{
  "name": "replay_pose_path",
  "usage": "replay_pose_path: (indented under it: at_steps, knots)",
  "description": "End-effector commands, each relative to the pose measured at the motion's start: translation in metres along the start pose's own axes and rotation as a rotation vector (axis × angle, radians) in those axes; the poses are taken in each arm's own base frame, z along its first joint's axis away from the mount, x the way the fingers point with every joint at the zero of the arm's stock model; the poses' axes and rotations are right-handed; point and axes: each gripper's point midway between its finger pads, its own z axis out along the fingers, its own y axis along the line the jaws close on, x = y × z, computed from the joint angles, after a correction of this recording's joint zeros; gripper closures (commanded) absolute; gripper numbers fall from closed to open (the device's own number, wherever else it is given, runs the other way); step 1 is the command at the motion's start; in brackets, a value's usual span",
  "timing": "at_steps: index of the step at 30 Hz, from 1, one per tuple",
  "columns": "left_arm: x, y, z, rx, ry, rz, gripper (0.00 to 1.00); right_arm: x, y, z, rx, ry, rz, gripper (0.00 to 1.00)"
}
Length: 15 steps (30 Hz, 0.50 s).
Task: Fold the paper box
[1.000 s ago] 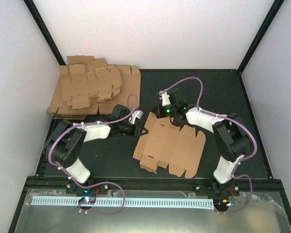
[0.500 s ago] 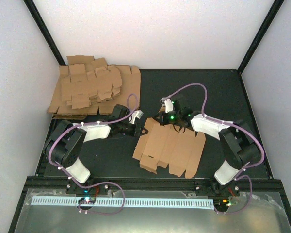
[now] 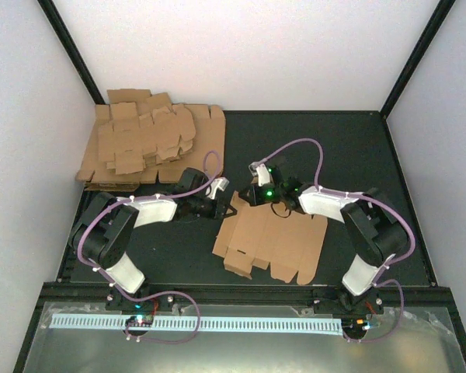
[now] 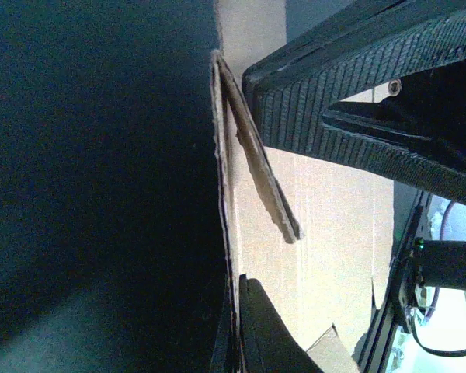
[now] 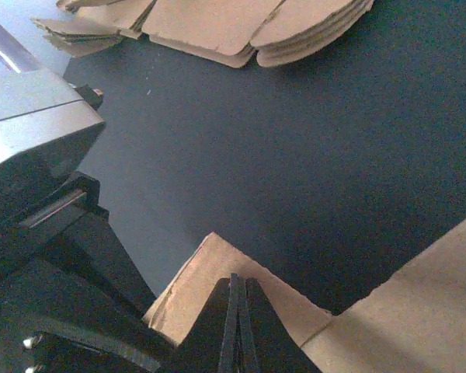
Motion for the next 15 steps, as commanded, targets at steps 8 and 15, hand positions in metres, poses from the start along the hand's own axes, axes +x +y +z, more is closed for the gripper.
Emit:
replay_pose_path:
  at_steps: [8, 15]
  knots:
    - [-0.015, -0.016, 0.002, 0.033, -0.017, 0.046, 0.98, 0.021, -0.027, 0.031, 0.065, 0.033, 0.044, 0.98]
    - [-0.003, 0.019, 0.012, -0.085, 0.017, -0.067, 0.83, 0.027, -0.037, 0.034, 0.096, 0.046, 0.051, 0.98]
